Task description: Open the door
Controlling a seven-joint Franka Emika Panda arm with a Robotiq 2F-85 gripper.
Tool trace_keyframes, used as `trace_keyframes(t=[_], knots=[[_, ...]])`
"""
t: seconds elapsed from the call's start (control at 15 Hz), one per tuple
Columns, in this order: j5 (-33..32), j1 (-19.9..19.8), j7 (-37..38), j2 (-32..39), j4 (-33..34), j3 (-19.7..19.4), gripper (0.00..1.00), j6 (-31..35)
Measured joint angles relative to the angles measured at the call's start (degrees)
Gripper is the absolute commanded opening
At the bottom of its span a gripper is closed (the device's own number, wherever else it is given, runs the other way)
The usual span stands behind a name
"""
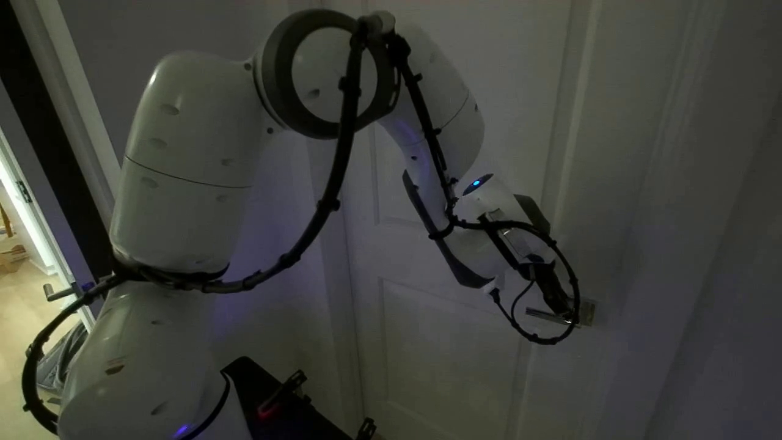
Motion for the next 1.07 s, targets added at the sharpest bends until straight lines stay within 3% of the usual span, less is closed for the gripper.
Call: trace_keyframes(t=[0.07,0.13,0.2,0.47,0.53,0.8,1.07], knots=[[1.36,-0.51,-1.24,0.16,-0.22,0.00,0.70,-0.01],[2.86,-1.05,-2.63,0.46,-0.48,0.02,0.64,-0.02],[4.72,-1.60,-4.39,0.92,-0.83,0.13,0.64,-0.05],[10.05,-2.87,-9.16,3.05,-1.23,1.01,0.92,-0.69],[12.28,-1.81,-10.50,3.33,-1.32,-0.04,1.00,-0.75],[22.39,7.01,-17.05,3.59,-1.98,-8.58,1.00,-1.48],[27.18,14.11,-19.28,3.63,-2.40,-14.70,1.00,-2.53]])
